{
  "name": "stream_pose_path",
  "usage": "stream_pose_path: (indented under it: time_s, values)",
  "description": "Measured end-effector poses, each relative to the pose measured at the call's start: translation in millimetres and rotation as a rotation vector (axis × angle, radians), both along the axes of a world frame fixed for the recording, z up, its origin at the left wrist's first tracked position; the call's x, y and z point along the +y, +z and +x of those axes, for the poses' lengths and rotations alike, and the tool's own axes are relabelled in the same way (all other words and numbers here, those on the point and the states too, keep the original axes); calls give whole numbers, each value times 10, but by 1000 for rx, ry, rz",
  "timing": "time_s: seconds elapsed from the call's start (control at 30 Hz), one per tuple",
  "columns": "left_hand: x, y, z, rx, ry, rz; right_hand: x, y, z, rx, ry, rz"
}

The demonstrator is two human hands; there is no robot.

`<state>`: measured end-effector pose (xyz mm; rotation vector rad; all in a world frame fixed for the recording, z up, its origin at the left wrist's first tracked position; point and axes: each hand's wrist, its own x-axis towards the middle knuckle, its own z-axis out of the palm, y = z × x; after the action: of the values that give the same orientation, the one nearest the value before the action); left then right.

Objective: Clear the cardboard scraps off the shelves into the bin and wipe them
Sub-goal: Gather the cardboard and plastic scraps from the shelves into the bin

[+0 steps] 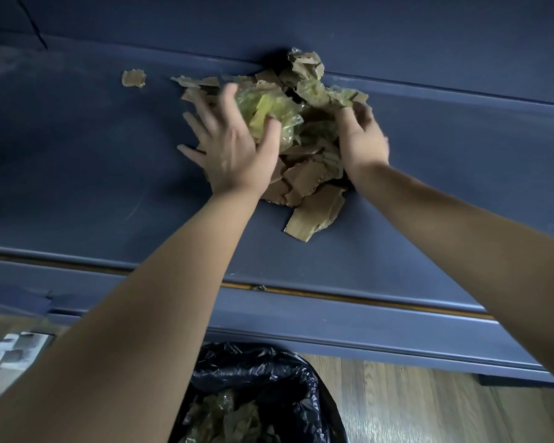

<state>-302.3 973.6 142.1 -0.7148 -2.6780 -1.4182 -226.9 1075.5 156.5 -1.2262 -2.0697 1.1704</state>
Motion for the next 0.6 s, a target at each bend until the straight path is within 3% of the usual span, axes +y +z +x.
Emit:
stream_pose_path:
  time_s: [0.1,0.17,0.6]
  values:
    - [50,-12,-27,2,-107,-375,-97,-5,-95,97,86,-124]
    - [58,-9,-17,50,-154,-469,-137,-4,-88,114,158,-150]
    - [-34,70,121,244,-191,-390,-268,2,23,180,212,37]
